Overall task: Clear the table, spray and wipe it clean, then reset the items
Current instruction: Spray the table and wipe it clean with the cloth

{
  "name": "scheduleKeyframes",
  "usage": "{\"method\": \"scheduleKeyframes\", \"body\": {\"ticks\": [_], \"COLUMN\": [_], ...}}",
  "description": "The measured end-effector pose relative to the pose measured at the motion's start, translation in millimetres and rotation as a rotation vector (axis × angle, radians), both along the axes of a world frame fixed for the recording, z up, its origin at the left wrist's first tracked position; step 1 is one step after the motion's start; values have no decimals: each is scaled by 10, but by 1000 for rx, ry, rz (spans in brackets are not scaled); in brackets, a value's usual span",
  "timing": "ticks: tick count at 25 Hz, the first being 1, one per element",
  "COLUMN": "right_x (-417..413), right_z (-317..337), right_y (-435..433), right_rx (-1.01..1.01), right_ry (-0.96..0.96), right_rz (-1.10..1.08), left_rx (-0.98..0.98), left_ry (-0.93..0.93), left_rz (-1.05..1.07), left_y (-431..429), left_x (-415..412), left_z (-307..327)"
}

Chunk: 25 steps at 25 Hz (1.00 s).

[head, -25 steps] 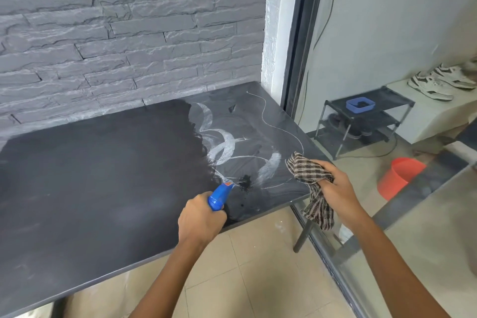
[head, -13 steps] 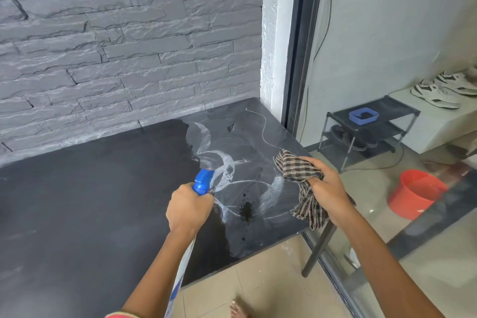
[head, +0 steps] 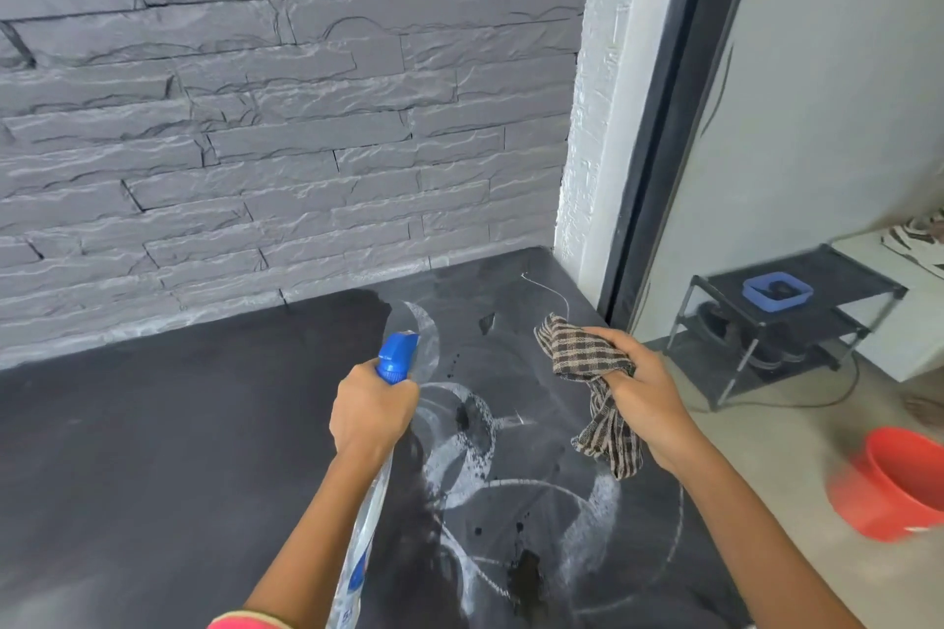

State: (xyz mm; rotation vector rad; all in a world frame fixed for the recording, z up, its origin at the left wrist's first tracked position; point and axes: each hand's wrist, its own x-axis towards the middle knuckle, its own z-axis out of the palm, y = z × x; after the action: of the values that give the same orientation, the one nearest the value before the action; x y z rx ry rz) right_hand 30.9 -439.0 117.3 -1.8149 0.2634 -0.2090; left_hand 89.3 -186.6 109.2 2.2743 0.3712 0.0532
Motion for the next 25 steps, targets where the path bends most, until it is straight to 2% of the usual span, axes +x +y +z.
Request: {"method": "scheduleKeyframes", "body": {"ticks": [7,11,14,17,20,22,25], "right_x": [745,1214,1545,1866,2153,2330,2614], "right_z": [-203,-397,-585,-862,-1165,-1448,-1796], "right_y": [128,315,492,734,1079,1303,1478], "right_rx": [-17,-25,-42,-83,-245,-354,-784], "right_ry": [47,69,79,82,48,114,182], "right_rz": [10,49,61,60,87,177,307], "left_rx": [22,-95,-268,-345,-422,-461,-475], "left_ry": [60,-33,-145,-266,-345,-387,-425], "left_rz": [-4,61,33,50,112,145,148], "left_y": [39,183,293,406,528,609,678], "left_x": [679,1025,1213,1373,1604,1763,1952], "left_z": [-49,13,135,211,176,132,75]}}
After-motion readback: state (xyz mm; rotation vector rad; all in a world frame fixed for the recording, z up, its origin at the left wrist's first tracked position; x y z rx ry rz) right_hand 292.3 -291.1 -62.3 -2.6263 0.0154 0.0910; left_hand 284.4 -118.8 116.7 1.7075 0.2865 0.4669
